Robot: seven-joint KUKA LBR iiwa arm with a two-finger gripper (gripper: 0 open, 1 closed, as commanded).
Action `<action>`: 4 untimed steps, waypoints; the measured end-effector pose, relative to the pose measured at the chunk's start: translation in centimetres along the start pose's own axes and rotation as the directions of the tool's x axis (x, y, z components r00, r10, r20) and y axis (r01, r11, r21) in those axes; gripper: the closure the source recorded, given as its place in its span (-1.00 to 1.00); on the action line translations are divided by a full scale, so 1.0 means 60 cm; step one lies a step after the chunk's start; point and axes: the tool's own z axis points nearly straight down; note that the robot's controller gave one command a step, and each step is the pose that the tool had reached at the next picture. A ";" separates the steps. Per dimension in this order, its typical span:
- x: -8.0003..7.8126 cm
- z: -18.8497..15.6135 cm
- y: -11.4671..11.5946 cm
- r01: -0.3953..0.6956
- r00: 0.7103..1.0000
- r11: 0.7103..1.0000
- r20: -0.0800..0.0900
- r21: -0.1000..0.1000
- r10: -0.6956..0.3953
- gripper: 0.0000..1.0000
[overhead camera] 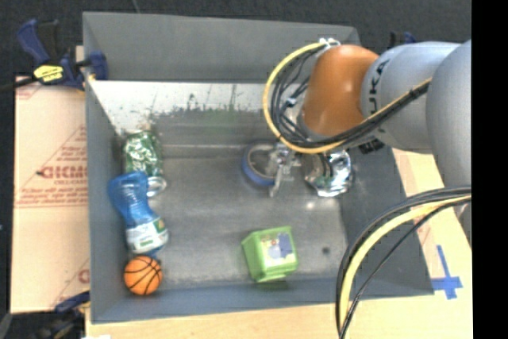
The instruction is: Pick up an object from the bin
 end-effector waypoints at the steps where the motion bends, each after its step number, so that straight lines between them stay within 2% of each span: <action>1: 0.004 -0.042 0.014 0.042 0.999 0.999 0.012 0.002 -0.042 1.00; 2: -0.012 -0.099 0.031 0.298 0.955 0.955 0.012 0.004 -0.298 1.00; 3: -0.030 -0.182 0.029 0.230 0.973 0.973 0.017 0.003 -0.230 1.00; 4: -0.016 -0.272 0.057 0.278 0.960 0.960 0.016 0.004 -0.278 1.00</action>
Offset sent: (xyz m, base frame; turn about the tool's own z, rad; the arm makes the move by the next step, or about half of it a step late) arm 0.0059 0.0200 0.0598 -0.3038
